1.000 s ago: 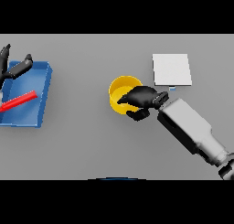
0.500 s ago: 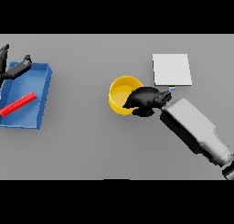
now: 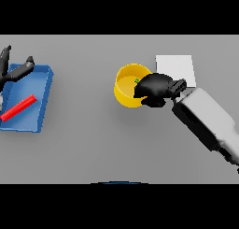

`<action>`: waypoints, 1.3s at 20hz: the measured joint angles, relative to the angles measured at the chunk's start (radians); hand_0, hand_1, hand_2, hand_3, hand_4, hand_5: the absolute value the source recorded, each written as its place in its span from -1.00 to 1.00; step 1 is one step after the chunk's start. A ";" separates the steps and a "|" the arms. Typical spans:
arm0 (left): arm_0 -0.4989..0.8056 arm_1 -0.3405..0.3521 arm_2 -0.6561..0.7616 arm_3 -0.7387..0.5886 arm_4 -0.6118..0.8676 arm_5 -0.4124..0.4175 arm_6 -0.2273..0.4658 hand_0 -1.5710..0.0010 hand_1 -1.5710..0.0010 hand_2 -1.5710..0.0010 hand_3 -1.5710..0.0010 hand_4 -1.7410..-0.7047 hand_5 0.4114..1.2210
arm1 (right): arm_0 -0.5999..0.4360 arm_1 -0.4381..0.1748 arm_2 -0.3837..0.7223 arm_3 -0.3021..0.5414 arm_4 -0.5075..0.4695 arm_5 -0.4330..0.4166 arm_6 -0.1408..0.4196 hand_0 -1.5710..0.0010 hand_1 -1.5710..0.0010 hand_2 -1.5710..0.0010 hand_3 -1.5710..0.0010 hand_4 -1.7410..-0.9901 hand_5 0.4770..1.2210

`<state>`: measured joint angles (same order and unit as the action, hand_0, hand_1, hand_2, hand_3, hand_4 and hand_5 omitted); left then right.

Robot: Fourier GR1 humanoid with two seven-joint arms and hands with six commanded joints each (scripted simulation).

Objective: Pick up the red beaker and tilt it to pour out 1 green nut into yellow bowl. Pick up the yellow bowl and place it on the metallic measuring scale.

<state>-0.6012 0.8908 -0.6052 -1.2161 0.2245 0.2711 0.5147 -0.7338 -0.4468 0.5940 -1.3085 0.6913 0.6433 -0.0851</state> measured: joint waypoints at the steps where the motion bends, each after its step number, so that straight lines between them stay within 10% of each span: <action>1: 0.008 0.007 0.004 -0.002 0.002 0.001 -0.009 1.00 1.00 1.00 1.00 0.82 -0.23 | -0.002 -0.021 -0.012 -0.022 -0.008 0.016 0.006 -0.99 -0.99 -0.97 -0.67 -0.96 0.99; 6: -0.010 0.005 0.009 -0.009 0.012 -0.008 -0.001 1.00 1.00 1.00 1.00 0.82 -0.23 | -0.005 -0.016 -0.041 -0.076 -0.038 0.046 0.092 -1.00 -1.00 -0.99 -0.58 -0.94 1.00; 12: 0.002 0.022 0.013 -0.022 0.009 0.000 0.000 1.00 1.00 1.00 1.00 0.81 -0.20 | -0.069 -0.084 -0.079 -0.012 -0.011 -0.005 0.063 -1.00 -1.00 -1.00 -0.62 -0.94 1.00; 26: 0.013 0.041 0.007 -0.069 0.009 0.015 0.089 1.00 1.00 1.00 1.00 0.78 -0.14 | -0.152 -0.113 -0.137 0.442 0.011 -0.219 -0.008 -1.00 -1.00 -1.00 -0.60 -0.95 1.00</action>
<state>-0.5886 0.9314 -0.5986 -1.2850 0.2339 0.2862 0.6034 -0.8860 -0.5597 0.4571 -0.8661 0.7027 0.4245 -0.0934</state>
